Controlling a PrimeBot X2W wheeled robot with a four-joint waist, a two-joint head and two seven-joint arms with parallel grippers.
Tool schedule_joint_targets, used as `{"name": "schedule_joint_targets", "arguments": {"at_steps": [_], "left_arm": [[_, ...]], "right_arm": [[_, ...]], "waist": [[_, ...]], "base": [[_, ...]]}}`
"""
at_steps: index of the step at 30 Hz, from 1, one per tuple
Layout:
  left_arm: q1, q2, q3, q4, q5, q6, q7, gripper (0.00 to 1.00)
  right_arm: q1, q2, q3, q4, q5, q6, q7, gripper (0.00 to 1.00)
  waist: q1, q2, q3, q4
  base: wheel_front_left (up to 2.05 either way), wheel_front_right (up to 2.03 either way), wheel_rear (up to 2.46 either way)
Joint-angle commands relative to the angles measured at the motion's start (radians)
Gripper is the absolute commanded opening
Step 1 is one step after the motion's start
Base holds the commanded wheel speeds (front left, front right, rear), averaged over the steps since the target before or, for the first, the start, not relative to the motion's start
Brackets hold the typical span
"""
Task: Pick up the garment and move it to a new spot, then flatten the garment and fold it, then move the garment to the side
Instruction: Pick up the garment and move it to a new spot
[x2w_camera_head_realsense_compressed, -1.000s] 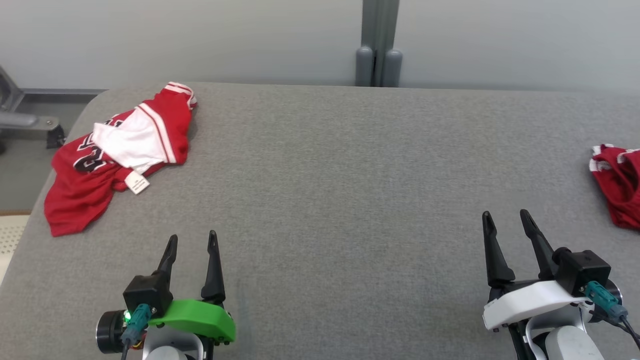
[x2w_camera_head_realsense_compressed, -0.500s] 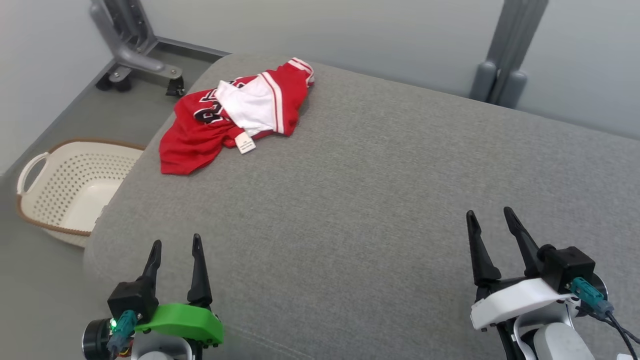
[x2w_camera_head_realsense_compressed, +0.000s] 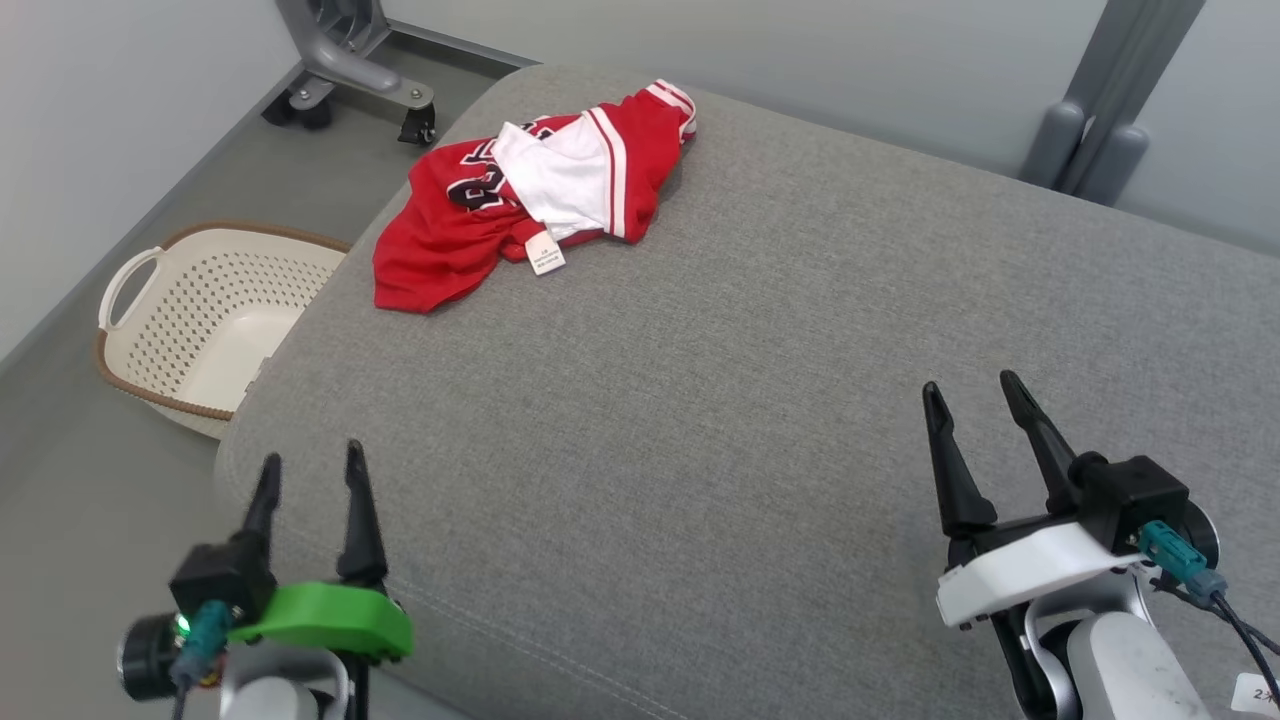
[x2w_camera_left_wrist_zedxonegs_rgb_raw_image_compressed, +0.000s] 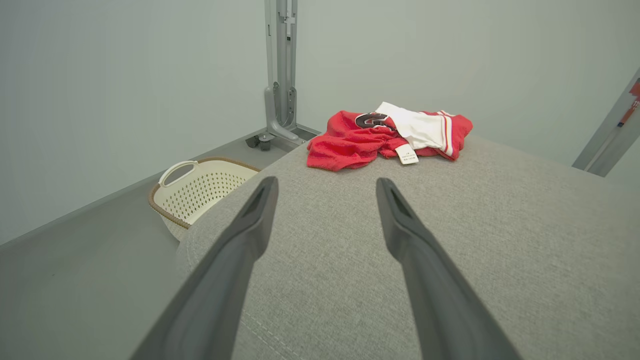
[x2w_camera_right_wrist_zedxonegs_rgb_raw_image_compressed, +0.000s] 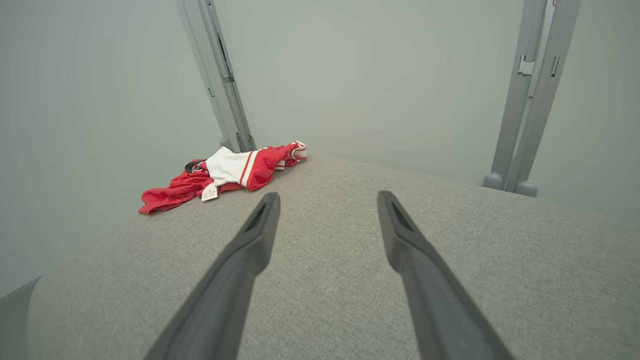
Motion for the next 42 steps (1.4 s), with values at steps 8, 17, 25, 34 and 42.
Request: {"name": "schedule_joint_targets", "arguments": {"at_steps": [8, 17, 25, 34, 42], "left_arm": [[-0.271, 0.146, 0.064, -0.005, 0.061, -0.033, 0.006, 1.0], [-0.661, 0.267, 0.036, 0.231, 0.081, -0.106, 0.155, 1.0], [-0.866, 0.294, 0.0, 0.535, 0.105, -0.097, 0.263, 1.0], [-0.954, 0.308, -0.024, 0.73, 0.094, -0.13, 0.321, 1.0], [-0.972, 0.312, -0.03, 0.813, 0.079, -0.138, 0.289, 0.0]], "right_arm": [[-0.063, -0.005, -0.03, -0.105, -0.068, -0.001, 0.049, 1.0], [-0.125, -0.004, -0.019, -0.188, -0.097, -0.001, 0.083, 1.0], [-0.153, -0.004, -0.019, -0.221, -0.105, -0.001, 0.074, 1.0], [-0.161, -0.003, -0.029, -0.219, -0.104, -0.001, 0.05, 1.0], [-0.172, -0.004, -0.019, -0.197, -0.095, -0.001, 0.033, 1.0]], "waist": [[0.0, 0.0, 0.172, -0.174], [0.0, 0.0, 0.352, -0.35], [0.0, 0.0, 0.476, -0.463], [0.0, 0.0, 0.531, -0.494], [0.0, 0.0, 0.495, -0.484]], "base": [[0.0, 0.0, 0.0], [0.0, 0.0, 0.0], [0.0, 0.0, 0.0], [0.0, 0.0, 0.0], [0.0, 0.0, 0.0]]}}
